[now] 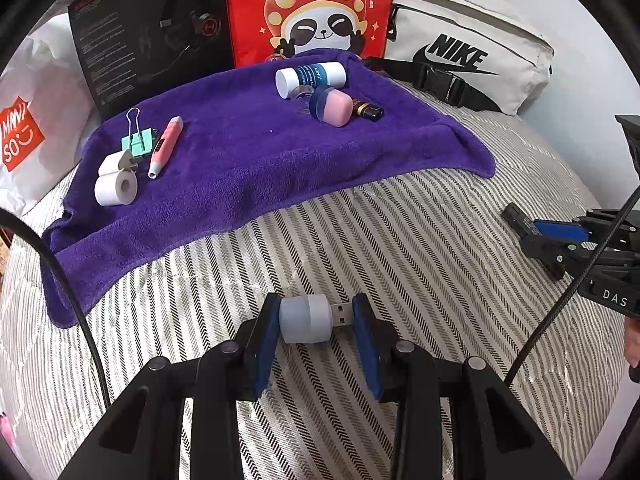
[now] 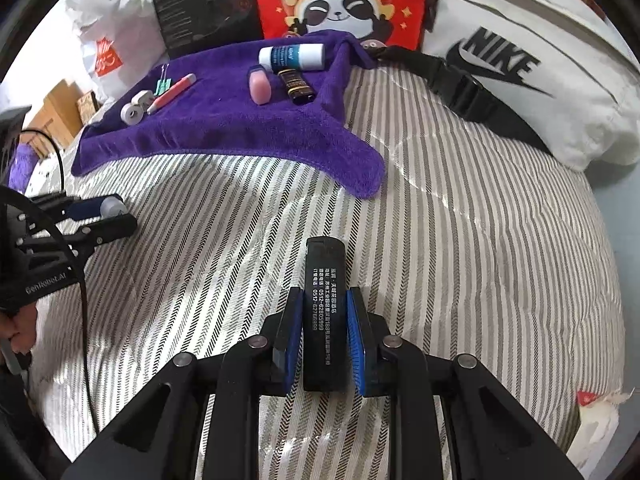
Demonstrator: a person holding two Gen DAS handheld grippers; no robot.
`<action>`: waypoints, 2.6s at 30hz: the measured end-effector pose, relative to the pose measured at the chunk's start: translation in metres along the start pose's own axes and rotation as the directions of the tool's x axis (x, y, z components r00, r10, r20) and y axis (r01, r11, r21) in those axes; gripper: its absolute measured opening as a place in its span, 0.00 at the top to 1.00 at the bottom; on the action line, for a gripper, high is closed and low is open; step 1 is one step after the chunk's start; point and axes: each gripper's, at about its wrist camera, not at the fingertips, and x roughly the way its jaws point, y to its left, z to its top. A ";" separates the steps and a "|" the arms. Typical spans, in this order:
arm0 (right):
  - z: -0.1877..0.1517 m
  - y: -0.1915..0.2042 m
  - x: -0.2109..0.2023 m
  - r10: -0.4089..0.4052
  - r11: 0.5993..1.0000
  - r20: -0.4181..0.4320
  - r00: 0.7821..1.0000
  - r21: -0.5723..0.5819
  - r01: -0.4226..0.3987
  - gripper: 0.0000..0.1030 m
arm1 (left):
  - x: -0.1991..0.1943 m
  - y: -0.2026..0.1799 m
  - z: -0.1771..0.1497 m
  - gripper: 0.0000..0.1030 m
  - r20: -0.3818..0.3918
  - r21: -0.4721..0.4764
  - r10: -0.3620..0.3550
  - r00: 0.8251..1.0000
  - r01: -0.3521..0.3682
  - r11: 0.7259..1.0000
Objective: Organize rigid objects
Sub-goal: 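Carry the black case and the white USB light over the purple towel with both grippers, then lower the black case beside the pink jar and open the right gripper while the left lowers the USB light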
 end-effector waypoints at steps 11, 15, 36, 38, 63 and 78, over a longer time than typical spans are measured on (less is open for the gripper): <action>0.017 0.019 -0.024 0.071 0.997 0.042 0.997 -0.004 -0.071 0.79 | -0.029 0.055 -0.004 0.67 0.051 -0.147 -0.122 0.991 0.128 0.981; 0.039 0.038 -0.036 0.120 0.992 0.088 0.989 -0.041 -0.117 0.79 | -0.043 0.079 -0.001 0.67 0.087 -0.179 -0.116 0.989 0.130 0.975; 0.197 0.066 -0.026 0.171 0.984 0.229 0.958 -0.084 -0.156 0.79 | -0.052 0.141 0.106 0.67 0.181 -0.127 -0.021 0.983 0.044 0.991; 0.206 0.066 -0.024 0.171 0.985 0.243 0.955 -0.079 -0.156 0.79 | -0.049 0.144 0.117 0.67 0.186 -0.122 -0.019 0.982 0.042 0.992; 0.197 0.086 0.064 0.257 0.951 -0.034 0.966 -0.172 -0.259 0.79 | 0.000 0.173 0.123 0.67 0.103 -0.137 -0.055 0.993 0.069 0.988; 0.194 0.095 0.095 0.145 0.970 -0.089 0.985 -0.183 -0.159 0.79 | 0.001 0.171 0.122 0.67 0.094 -0.130 -0.064 0.994 0.076 0.989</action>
